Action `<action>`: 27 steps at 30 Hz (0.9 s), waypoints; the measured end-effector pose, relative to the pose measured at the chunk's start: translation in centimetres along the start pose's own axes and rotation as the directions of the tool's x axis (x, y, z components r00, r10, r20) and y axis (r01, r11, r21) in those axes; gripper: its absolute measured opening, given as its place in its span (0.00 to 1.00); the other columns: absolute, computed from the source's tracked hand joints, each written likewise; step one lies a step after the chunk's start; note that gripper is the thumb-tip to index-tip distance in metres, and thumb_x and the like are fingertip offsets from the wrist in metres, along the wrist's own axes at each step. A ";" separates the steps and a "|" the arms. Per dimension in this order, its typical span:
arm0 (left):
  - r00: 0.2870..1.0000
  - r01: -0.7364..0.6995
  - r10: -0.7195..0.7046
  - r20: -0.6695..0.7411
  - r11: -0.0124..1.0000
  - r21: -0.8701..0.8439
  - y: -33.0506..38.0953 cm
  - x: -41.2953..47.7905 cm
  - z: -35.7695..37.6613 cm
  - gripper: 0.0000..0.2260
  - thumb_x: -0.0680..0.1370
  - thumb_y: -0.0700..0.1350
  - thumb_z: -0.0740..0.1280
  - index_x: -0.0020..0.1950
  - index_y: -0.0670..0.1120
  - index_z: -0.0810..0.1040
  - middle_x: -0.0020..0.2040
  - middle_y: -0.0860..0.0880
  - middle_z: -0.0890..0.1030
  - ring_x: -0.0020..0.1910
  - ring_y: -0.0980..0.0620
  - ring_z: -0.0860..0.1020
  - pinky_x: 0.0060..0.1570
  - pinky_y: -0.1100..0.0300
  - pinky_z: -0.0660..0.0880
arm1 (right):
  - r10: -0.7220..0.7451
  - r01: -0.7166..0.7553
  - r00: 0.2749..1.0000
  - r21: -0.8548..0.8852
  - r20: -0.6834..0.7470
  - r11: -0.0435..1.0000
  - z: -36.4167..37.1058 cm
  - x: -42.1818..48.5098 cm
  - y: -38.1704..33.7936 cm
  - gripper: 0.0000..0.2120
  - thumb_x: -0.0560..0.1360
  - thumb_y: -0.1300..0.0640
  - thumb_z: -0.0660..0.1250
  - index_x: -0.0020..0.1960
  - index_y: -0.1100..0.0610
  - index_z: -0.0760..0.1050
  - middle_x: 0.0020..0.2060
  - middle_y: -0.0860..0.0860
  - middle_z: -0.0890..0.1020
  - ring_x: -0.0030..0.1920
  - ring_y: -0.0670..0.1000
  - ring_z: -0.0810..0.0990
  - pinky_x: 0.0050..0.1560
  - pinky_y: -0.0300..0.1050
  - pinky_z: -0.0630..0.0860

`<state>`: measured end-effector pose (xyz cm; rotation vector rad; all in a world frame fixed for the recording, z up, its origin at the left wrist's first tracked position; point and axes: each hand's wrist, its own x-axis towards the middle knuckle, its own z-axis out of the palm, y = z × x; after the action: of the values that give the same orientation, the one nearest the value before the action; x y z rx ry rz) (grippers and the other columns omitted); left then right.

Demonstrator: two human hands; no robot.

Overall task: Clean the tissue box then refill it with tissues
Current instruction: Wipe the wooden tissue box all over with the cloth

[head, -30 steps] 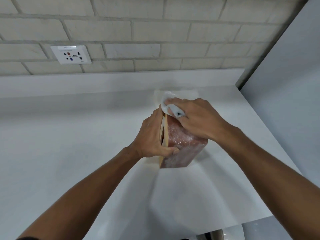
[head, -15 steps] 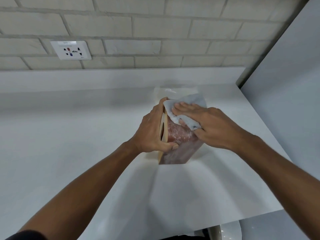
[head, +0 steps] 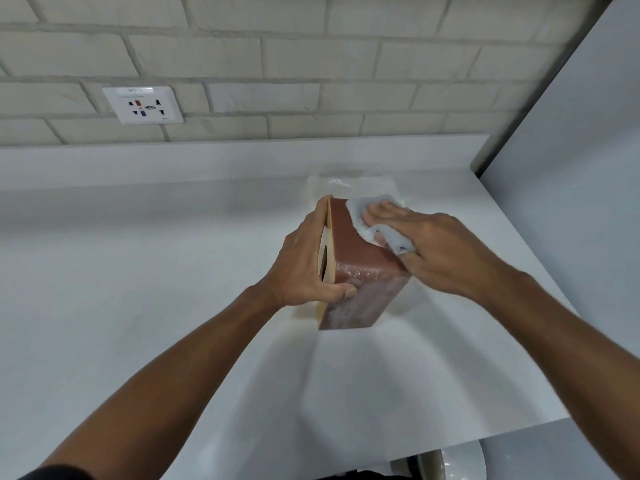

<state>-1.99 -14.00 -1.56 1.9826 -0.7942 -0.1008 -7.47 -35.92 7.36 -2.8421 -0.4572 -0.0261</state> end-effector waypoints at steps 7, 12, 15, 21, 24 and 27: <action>0.998 0.059 -0.059 0.037 0.998 0.011 -0.4 0.1 -0.1 0.60 0.61 0.67 0.75 0.85 0.49 0.49 0.80 0.52 0.65 0.79 0.47 0.67 0.78 0.45 0.65 | -0.103 0.102 0.994 0.036 0.032 0.994 0.4 -1.8 -0.4 0.25 0.79 0.53 0.53 0.76 0.49 0.62 0.75 0.41 0.61 0.75 0.37 0.55 0.75 0.43 0.58; 0.999 0.028 -0.028 0.017 1.000 0.006 -0.1 0.1 0.0 0.57 0.62 0.67 0.74 0.84 0.57 0.47 0.76 0.57 0.65 0.77 0.53 0.67 0.77 0.44 0.66 | 0.010 -0.011 0.999 -0.029 -0.041 1.000 0.0 -0.7 -1.0 0.21 0.80 0.57 0.61 0.73 0.49 0.69 0.72 0.44 0.70 0.73 0.42 0.64 0.71 0.45 0.67; 0.999 0.030 -0.030 0.017 0.999 0.026 -0.4 0.1 0.1 0.59 0.62 0.67 0.74 0.85 0.52 0.47 0.77 0.56 0.65 0.78 0.48 0.67 0.77 0.41 0.66 | 0.255 -0.194 0.953 0.315 -0.166 0.929 -0.9 -0.2 -1.2 0.14 0.81 0.53 0.61 0.64 0.41 0.76 0.43 0.39 0.82 0.38 0.34 0.81 0.36 0.30 0.76; 1.000 0.018 -0.018 0.017 0.999 0.026 -0.3 0.2 0.1 0.58 0.62 0.68 0.73 0.84 0.57 0.44 0.75 0.67 0.61 0.77 0.56 0.64 0.78 0.44 0.64 | 0.568 -0.259 0.749 0.637 -0.342 0.726 -3.1 -0.3 0.5 0.12 0.80 0.41 0.60 0.55 0.42 0.80 0.30 0.45 0.79 0.26 0.51 0.79 0.26 0.42 0.72; 1.000 0.022 -0.023 0.016 1.000 0.020 -0.4 0.2 0.2 0.59 0.62 0.68 0.73 0.84 0.56 0.43 0.76 0.69 0.59 0.78 0.57 0.62 0.78 0.47 0.63 | 0.284 -0.177 0.941 0.448 -0.184 0.876 -1.4 -1.4 -0.8 0.14 0.81 0.45 0.61 0.66 0.37 0.74 0.44 0.35 0.82 0.38 0.35 0.81 0.38 0.27 0.73; 1.000 0.028 -0.028 0.007 0.999 0.019 -0.6 0.3 0.2 0.59 0.62 0.69 0.74 0.85 0.53 0.47 0.78 0.63 0.64 0.79 0.54 0.66 0.77 0.45 0.66 | 0.021 -0.008 0.998 0.199 -0.062 0.980 1.3 -3.3 -1.3 0.25 0.80 0.59 0.61 0.74 0.43 0.66 0.73 0.39 0.68 0.75 0.39 0.61 0.72 0.40 0.63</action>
<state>-1.55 -14.19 -2.05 2.0124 -0.7751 -0.1175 -11.03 -35.39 6.22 -2.6400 -0.4018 -0.0641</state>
